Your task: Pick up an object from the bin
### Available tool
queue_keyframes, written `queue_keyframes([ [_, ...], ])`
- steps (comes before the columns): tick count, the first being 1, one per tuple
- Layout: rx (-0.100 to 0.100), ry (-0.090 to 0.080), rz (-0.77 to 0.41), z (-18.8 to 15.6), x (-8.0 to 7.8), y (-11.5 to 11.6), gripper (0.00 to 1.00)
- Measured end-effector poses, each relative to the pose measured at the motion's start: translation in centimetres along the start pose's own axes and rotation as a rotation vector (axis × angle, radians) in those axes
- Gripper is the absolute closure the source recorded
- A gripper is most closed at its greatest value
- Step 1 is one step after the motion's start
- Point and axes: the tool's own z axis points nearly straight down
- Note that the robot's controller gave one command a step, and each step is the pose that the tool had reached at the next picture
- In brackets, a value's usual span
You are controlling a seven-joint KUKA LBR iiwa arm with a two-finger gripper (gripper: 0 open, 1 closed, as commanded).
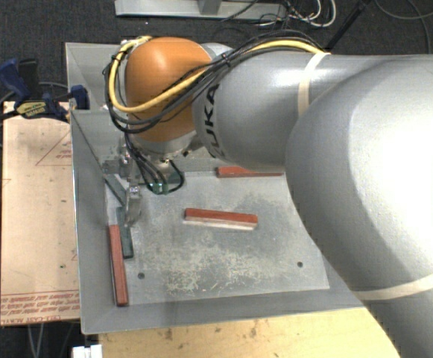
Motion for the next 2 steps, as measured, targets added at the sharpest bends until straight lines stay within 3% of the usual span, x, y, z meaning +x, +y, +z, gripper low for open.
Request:
queue_keyframes([
  [1, 0.002, 0.0, 0.042, 3.2, 4.3, -5.0, 0.0],
  [2, 0.001, -0.009, -0.081, 7.5, 0.1, -10.9, 0.0],
])
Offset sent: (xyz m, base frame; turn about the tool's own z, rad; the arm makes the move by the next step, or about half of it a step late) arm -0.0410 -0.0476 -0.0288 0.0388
